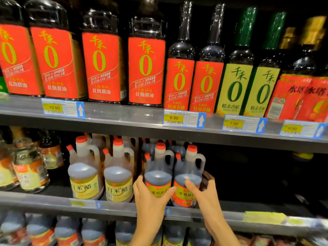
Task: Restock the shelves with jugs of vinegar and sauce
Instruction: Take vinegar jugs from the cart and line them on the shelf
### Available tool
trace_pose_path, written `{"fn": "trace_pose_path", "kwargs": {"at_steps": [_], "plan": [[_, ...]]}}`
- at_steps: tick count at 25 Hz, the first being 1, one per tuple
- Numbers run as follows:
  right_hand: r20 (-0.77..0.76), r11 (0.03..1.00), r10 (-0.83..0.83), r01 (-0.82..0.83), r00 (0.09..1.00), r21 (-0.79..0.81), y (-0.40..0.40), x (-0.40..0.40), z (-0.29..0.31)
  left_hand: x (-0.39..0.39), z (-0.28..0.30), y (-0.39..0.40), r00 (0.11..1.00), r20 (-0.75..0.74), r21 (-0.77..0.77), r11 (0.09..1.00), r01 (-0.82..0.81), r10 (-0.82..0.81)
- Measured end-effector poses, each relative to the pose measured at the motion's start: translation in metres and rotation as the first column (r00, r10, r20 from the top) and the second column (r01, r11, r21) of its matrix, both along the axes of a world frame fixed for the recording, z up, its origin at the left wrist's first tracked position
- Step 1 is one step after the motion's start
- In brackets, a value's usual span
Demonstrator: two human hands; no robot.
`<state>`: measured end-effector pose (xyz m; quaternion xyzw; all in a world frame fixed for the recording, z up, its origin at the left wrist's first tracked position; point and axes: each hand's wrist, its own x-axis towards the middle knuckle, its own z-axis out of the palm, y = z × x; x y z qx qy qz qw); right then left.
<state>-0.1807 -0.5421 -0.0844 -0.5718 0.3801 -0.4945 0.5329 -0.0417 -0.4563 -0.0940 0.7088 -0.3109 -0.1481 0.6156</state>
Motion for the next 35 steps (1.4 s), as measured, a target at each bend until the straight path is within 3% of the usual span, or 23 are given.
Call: {"fn": "trace_pose_path", "kwargs": {"at_steps": [7, 12, 23, 30, 35], "plan": [[-0.052, 0.997, -0.064, 0.062, 0.997, -0.037, 0.008, 0.018, 0.001, -0.006, 0.001, -0.004, 0.993, 0.045, -0.003, 0.994, -0.107, 0.107], [-0.114, 0.998, -0.053, 0.049, 0.992, -0.038, 0.005, 0.016, 0.000, 0.010, 0.001, 0.005, 0.992, 0.115, 0.013, 0.998, -0.059, 0.058], [-0.145, 0.997, 0.021, -0.031, 0.989, -0.069, 0.012, 0.029, 0.000, 0.023, 0.000, 0.015, 0.994, 0.109, -0.051, 0.999, -0.013, 0.019], [-0.317, 0.990, -0.010, -0.034, 0.949, -0.134, 0.006, 0.020, -0.006, 0.008, -0.004, 0.016, 0.992, 0.074, -0.138, 0.986, -0.089, 0.100], [-0.359, 0.990, -0.019, -0.034, 0.933, -0.140, 0.002, 0.015, -0.008, 0.004, -0.004, 0.019, 0.985, 0.093, -0.170, 0.977, -0.128, 0.145]]}}
